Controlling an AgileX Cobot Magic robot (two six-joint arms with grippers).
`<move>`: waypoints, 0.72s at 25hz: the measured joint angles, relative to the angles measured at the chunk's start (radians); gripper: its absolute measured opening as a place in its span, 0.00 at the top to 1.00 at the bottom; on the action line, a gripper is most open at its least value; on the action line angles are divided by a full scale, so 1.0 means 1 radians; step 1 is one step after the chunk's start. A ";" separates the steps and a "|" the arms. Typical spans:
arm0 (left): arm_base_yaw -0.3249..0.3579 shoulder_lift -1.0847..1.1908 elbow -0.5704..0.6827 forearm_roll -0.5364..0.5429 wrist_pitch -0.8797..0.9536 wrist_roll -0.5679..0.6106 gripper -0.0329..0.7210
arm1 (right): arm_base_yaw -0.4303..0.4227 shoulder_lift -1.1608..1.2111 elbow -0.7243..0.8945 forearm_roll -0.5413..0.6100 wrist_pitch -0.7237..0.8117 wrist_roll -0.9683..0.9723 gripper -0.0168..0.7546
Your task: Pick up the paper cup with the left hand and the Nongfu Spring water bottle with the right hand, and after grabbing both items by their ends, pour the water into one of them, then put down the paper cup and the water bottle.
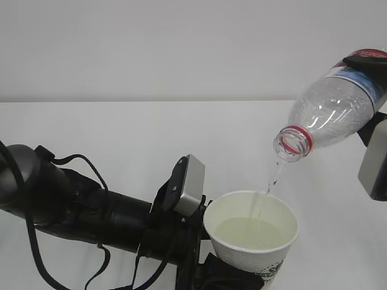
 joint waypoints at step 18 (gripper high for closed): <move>0.000 0.000 0.000 0.000 0.009 0.000 0.28 | 0.000 0.000 0.000 0.000 -0.005 0.000 0.38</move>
